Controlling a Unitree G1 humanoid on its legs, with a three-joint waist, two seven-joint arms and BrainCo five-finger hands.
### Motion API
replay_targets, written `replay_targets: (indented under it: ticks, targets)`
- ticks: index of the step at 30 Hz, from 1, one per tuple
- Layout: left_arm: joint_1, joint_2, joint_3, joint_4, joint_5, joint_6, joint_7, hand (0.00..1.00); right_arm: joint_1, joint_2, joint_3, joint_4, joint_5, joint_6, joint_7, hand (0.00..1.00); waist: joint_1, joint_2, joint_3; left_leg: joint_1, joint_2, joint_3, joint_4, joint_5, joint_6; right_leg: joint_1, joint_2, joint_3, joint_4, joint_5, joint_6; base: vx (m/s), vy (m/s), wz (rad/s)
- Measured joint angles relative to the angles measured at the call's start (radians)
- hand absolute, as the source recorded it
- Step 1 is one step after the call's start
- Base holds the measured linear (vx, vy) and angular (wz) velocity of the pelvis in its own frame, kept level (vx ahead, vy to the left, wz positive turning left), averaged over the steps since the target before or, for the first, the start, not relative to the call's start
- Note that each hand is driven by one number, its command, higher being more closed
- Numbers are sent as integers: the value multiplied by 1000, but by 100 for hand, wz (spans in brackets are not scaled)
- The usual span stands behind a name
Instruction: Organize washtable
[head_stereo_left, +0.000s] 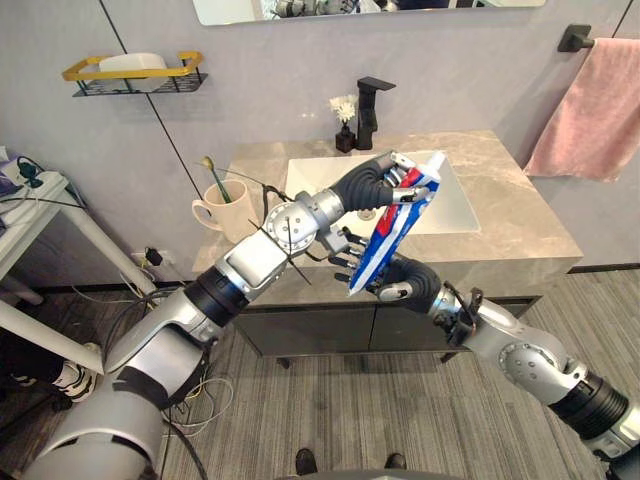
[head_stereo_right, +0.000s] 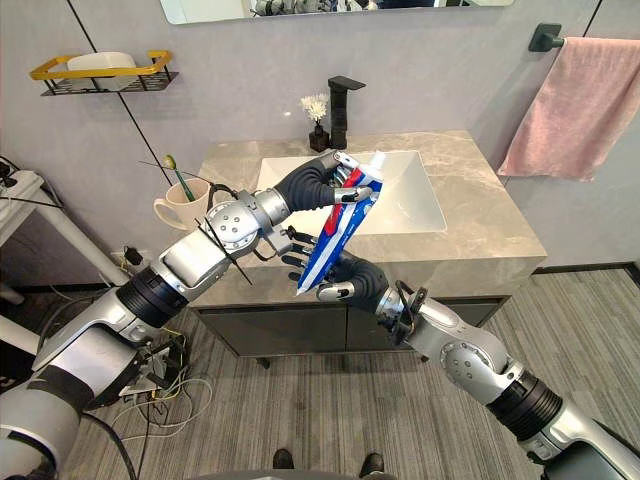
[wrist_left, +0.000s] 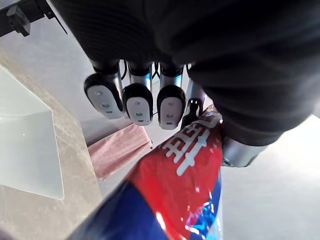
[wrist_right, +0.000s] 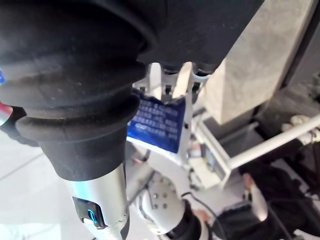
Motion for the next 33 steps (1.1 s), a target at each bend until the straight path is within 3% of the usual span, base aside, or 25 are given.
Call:
replay_targets:
  ticks: [5, 15, 16, 33]
  targets:
    - [1, -3, 2, 0, 0, -1, -1, 100, -60, 14, -71, 44, -7, -17, -12, 0, 0, -1, 0, 2, 0, 4, 0, 0, 0, 0, 1, 4, 0, 0, 0, 0, 0, -1]
    - [12, -6, 31, -33, -1, -12, -1, 100, -118, 5, -78, 85, -23, -20, -30, 0, -1, -6, 6, 2, 1, 3, 0, 0, 0, 0, 1, 4, 0, -7, 10, 0, 0, 0]
    - [20, -6, 33, -40, -1, -16, -1, 100, -118, 3, -83, 85, -29, -20, -30, 100, -1, -7, 7, 2, 1, 3, 0, 0, 0, 0, 0, 4, 0, -7, 10, 0, 0, 0]
    - [73, -3, 42, -56, -2, -24, 3, 100, -131, -17, -105, 89, -46, -20, -28, 100, -4, -8, 28, 3, 0, 2, 0, 0, 0, 0, 1, 4, 3, -8, 11, 0, 0, 0]
